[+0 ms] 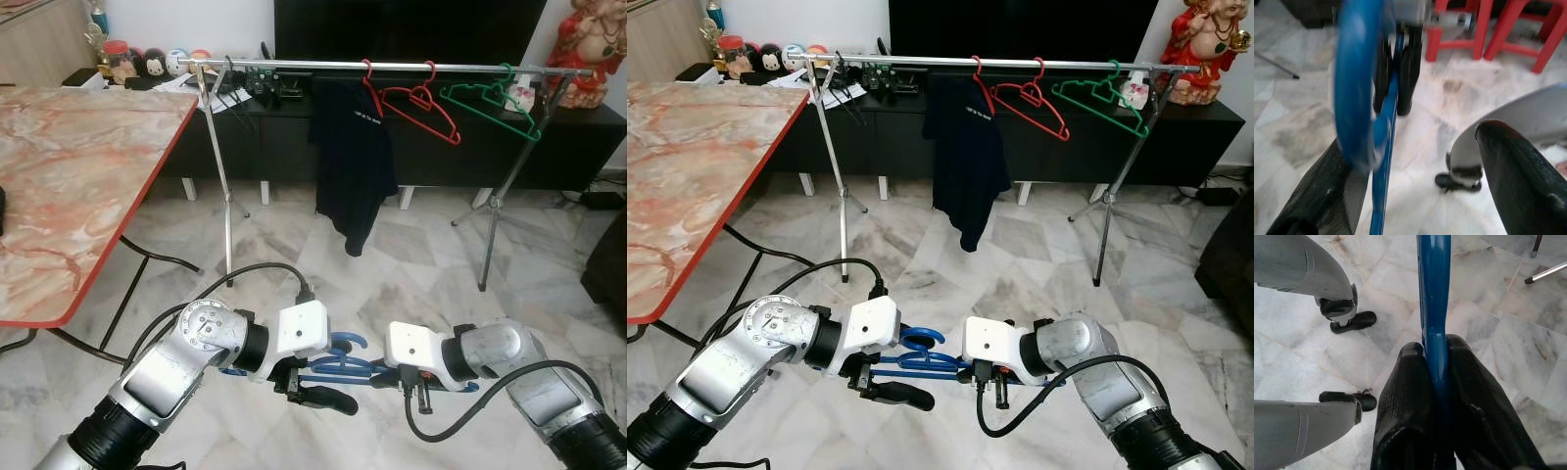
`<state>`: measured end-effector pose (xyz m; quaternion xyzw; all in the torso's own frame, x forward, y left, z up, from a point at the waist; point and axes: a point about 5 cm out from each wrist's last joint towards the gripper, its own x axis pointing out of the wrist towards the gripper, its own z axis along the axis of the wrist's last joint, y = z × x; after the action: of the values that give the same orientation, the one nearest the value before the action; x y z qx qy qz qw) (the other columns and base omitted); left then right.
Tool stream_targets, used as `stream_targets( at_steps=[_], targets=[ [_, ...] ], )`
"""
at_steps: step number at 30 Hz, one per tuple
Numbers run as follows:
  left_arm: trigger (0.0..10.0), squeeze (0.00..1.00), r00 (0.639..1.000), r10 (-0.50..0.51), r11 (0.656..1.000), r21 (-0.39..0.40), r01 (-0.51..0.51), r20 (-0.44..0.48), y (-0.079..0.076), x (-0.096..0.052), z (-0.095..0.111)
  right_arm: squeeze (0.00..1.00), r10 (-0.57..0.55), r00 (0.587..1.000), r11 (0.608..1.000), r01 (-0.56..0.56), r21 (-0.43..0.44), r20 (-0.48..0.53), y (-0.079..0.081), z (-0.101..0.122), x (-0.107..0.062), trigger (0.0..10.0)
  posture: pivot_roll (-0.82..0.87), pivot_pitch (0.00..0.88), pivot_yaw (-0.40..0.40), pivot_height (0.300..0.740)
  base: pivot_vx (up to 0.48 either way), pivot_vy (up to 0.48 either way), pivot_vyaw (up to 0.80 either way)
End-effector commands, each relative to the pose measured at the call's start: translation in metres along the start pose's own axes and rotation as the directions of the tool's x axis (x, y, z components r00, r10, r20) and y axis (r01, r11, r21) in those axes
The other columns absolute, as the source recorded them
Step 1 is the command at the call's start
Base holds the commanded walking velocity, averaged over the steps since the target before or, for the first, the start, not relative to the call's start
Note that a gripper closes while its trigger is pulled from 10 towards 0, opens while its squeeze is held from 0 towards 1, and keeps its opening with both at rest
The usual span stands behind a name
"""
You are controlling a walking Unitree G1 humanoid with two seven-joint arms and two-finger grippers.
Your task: Hang hanger
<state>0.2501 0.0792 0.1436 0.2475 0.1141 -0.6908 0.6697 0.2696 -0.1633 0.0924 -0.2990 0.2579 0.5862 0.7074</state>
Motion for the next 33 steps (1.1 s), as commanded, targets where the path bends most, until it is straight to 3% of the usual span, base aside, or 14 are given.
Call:
stream_targets(
  at_steps=[1, 14, 15, 16, 33],
  targets=[
    [10.0, 0.0, 0.999, 0.01, 1.0, 0.0, -0.01, -0.04, 0.001, 0.002, -0.004, 0.0, -0.026, 0.999, 0.999, 0.027, -0.03, 0.03, -0.004, 0.011, -0.005, 10.0, 0.0, 0.0, -0.015, 0.74, 0.0, 0.0, 0.0],
    [10.0, 0.0, 0.998, -0.004, 1.0, -0.03, 0.002, -0.064, 0.002, 0.01, -0.008, 0.0, -0.036, 0.993, 0.999, 0.039, -0.031, 0.113, -0.007, 0.025, -0.004, 10.0, 0.0, 0.0, -0.011, 0.74, 0.0, 0.0, 0.0],
    [8.4, 0.0, 0.998, -0.005, 0.999, -0.038, 0.003, -0.06, 0.002, 0.01, -0.009, 0.0, -0.039, 0.993, 0.999, 0.042, -0.031, 0.108, -0.007, 0.024, -0.004, 10.0, 0.0, 0.0, -0.009, 0.74, 0.0, 0.0, 0.0],
    [0.2, 0.0, 0.998, -0.006, 0.999, -0.039, 0.004, -0.059, 0.002, 0.01, -0.009, 0.0, -0.042, 0.994, 0.998, 0.045, -0.031, 0.105, -0.008, 0.023, -0.004, 10.0, 0.0, 0.0, -0.009, 0.74, 0.0, 0.0, 0.0],
    [0.0, 0.0, 0.995, -0.016, 0.999, -0.037, 0.013, -0.095, 0.003, 0.01, -0.012, 0.0, -0.05, 0.993, 0.998, 0.053, -0.025, 0.112, -0.01, 0.024, -0.005, 10.0, 0.0, 0.0, -0.005, 0.74, 0.0, 0.0, 0.0]
  ],
)
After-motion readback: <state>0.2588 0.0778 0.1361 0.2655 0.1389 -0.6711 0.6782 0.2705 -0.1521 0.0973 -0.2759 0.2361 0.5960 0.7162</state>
